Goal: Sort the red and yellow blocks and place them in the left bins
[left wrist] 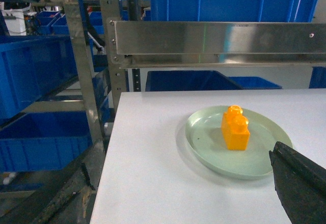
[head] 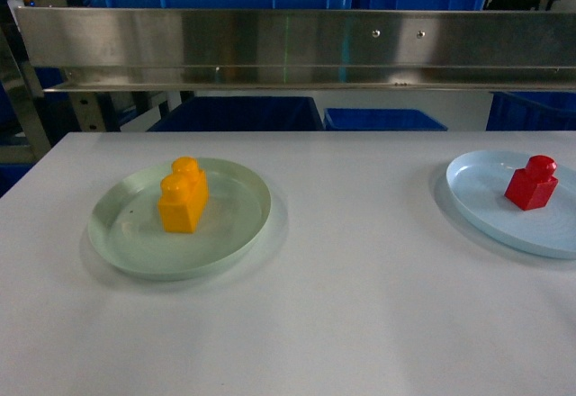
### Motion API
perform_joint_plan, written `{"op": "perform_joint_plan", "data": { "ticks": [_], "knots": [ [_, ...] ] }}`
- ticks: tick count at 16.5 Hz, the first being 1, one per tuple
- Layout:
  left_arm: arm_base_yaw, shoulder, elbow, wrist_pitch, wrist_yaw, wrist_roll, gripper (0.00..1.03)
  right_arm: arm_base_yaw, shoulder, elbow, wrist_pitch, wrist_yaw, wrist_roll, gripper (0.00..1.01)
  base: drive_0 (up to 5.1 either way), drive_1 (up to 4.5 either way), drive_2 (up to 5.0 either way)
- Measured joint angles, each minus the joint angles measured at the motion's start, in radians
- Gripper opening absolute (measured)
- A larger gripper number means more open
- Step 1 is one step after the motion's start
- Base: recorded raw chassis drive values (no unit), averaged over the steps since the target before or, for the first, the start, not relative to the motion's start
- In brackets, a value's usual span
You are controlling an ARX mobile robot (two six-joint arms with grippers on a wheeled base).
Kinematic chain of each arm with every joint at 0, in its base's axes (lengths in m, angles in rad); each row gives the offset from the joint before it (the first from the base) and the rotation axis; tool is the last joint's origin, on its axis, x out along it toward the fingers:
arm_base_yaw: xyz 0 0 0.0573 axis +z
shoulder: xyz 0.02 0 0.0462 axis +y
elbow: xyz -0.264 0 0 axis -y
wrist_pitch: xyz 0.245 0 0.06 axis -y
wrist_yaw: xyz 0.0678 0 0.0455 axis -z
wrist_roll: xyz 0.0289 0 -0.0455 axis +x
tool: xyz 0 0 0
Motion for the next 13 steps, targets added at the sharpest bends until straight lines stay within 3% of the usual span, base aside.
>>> {"op": "perform_joint_plan", "data": {
  "ticks": [7, 9, 10, 11, 12, 13],
  "knots": [
    [0.000, 0.000, 0.000, 0.000, 0.000, 0.000, 0.98, 0.000, 0.000, 0.000, 0.000, 0.000, 0.000, 0.98, 0.0, 0.00, 0.0],
    [-0.016, 0.083, 0.058, -0.077, 0.043, -0.019, 0.98, -0.010, 0.032, 0.002, 0.031, -0.022, 0.009, 0.98, 0.0, 0.00, 0.0],
    [-0.019, 0.194, 0.177, -0.097, 0.087, -0.038, 0.98, -0.063, 0.206, 0.055, 0.161, -0.091, 0.034, 0.98, 0.0, 0.00, 0.0],
    [0.032, 0.322, 0.306, -0.009, 0.165, -0.057, 0.98, -0.099, 0.406, 0.162, 0.290, -0.109, 0.062, 0.98, 0.0, 0.00, 0.0],
    [0.047, 0.466, 0.406, 0.107, 0.170, -0.053, 0.98, -0.094, 0.583, 0.288, 0.372, -0.124, 0.086, 0.98, 0.0, 0.00, 0.0],
    [0.023, 0.668, 0.502, 0.192, 0.185, -0.052, 0.98, -0.068, 0.789, 0.443, 0.407, -0.127, 0.098, 0.98, 0.0, 0.00, 0.0]
  ]
}}
